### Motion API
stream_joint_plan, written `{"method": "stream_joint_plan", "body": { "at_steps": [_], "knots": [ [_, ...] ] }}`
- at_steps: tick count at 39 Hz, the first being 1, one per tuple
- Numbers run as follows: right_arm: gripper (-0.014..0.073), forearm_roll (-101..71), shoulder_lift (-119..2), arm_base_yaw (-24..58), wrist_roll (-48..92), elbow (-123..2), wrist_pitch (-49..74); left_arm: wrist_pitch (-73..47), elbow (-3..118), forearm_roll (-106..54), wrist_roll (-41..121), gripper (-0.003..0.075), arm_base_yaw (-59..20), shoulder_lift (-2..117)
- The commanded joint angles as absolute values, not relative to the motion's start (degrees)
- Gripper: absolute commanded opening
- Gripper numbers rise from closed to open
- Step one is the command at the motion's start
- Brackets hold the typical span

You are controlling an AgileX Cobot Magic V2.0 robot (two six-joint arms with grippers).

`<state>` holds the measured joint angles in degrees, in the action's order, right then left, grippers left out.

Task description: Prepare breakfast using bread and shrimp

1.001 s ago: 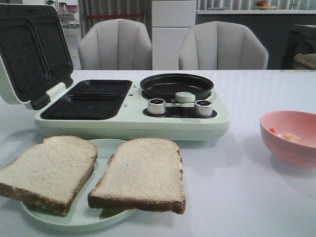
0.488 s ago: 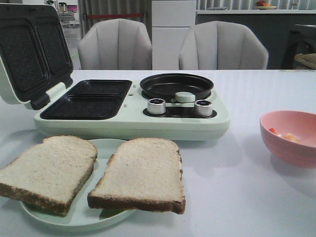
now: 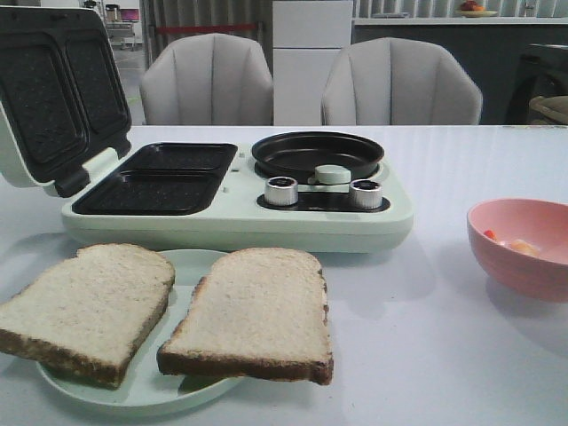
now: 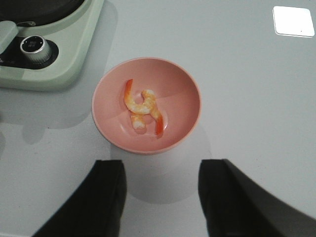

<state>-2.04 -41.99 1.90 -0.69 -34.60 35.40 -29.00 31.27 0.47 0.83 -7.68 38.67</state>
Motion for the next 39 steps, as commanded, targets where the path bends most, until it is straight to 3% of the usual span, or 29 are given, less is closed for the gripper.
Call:
{"method": "stream_joint_plan", "body": {
  "at_steps": [1, 21, 33, 39],
  "knots": [
    [0.0511, -2.1, -41.9, 1.9, -0.7, -36.3, 31.4, -25.0, 33.0, 0.4, 4.7, 0.0546, -13.0, 39.0],
    [0.0511, -2.1, -41.9, 1.9, -0.7, -36.3, 31.4, -29.7, 21.4, 25.4, 3.5, 0.0501, -48.3, 41.8],
    [0.0511, -2.1, -41.9, 1.9, -0.7, -36.3, 31.4, -35.2, 21.5, 53.1, -8.0, 0.0501, -56.3, 58.2],
    [0.0511, -2.1, -41.9, 1.9, -0.7, -36.3, 31.4, -35.4, 21.6, 71.9, -25.1, 0.05, -56.7, 67.5]
  ]
}}
